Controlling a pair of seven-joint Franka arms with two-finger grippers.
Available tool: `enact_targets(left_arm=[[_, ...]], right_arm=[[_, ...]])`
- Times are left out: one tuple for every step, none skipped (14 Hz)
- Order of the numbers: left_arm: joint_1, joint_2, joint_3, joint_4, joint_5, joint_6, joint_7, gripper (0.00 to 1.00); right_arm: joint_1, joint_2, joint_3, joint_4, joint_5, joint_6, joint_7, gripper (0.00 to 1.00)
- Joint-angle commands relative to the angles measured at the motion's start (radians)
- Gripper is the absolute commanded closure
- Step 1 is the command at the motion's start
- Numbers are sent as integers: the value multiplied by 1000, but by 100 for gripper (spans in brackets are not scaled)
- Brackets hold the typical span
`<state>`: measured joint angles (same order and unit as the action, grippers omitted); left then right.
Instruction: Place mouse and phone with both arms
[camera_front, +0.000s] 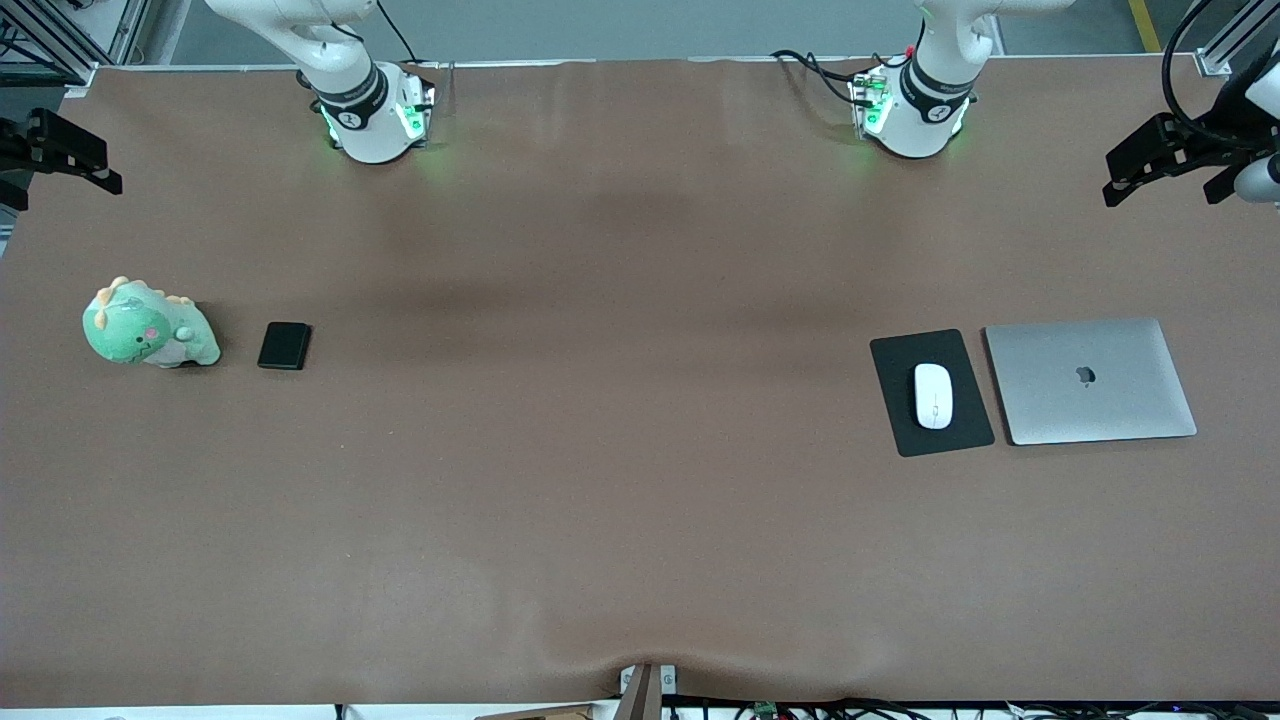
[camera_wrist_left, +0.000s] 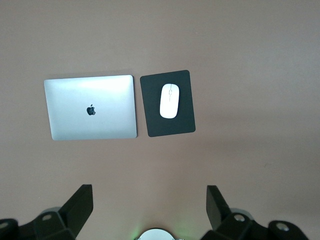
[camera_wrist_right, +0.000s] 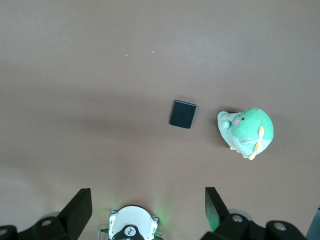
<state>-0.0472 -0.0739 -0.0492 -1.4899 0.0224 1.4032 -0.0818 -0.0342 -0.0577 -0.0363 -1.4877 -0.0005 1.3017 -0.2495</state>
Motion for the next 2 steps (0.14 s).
enact_targets(left_arm=[[4,8,-1,22,-6,-18,5,0],[4,9,-3,22,-6,-20,5,0]], right_arm=[[-6,-16,10,-13,-10,4,-7,0],[-6,-17,12,-13,-12,5,-2,0]])
